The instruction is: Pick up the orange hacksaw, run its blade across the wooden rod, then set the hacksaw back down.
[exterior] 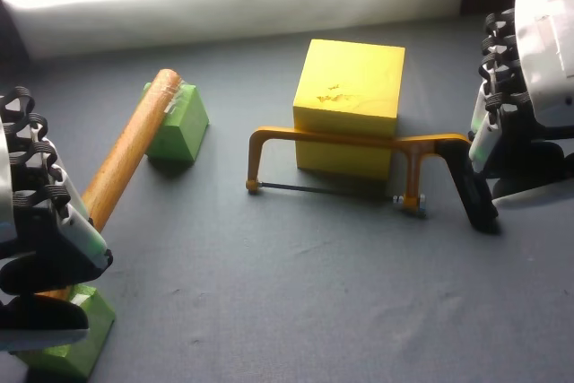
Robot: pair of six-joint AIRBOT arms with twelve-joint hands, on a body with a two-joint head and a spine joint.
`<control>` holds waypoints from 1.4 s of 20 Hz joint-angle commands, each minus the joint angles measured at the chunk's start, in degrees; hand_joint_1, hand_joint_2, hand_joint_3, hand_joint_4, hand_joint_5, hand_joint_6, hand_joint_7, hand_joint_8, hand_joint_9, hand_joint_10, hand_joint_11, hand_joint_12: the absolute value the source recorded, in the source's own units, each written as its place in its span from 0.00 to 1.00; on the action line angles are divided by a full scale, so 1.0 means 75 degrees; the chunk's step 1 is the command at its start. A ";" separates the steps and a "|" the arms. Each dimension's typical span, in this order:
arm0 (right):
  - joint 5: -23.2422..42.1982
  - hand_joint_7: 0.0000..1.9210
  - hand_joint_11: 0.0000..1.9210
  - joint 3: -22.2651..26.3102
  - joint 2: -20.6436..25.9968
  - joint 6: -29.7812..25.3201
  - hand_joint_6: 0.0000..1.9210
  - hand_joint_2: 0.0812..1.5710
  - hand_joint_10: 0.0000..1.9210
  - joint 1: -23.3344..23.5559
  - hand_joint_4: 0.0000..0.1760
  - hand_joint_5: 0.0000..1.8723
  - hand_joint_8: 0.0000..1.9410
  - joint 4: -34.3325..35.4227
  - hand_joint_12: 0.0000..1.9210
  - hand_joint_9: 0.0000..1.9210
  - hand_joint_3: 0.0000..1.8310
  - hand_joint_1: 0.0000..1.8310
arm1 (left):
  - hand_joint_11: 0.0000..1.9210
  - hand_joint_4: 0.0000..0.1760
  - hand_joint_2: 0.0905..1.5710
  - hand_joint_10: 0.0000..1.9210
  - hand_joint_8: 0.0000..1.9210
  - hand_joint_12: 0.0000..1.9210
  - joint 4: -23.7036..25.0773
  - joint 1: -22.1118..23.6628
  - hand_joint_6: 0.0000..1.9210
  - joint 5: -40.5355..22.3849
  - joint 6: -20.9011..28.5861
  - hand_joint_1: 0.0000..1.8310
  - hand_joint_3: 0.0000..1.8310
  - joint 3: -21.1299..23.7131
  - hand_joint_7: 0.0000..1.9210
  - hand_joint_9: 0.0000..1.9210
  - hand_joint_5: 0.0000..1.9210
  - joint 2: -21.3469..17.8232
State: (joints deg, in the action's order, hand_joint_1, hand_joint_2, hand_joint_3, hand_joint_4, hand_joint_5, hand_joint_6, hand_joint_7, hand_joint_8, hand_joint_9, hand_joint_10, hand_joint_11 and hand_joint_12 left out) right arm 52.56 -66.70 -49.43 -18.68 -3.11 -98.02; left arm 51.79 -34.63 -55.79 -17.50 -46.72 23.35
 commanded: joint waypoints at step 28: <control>-0.2879 0.05 0.00 -0.0689 0.1171 -0.8392 0.00 0.69 0.00 -0.2217 0.00 0.04 0.00 0.1711 0.33 0.06 0.00 0.17 | 0.00 0.00 0.72 0.00 0.00 0.00 -0.1296 0.0171 0.00 0.3588 0.0251 0.00 0.00 0.0691 0.00 0.00 0.00 -0.1387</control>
State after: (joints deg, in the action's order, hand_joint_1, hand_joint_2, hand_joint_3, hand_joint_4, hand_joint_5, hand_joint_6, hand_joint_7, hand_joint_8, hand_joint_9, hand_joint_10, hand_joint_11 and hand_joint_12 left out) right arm 30.89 -71.75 -41.06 -81.21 -20.45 -88.51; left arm 44.23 -33.80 -25.98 -15.68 -40.73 12.86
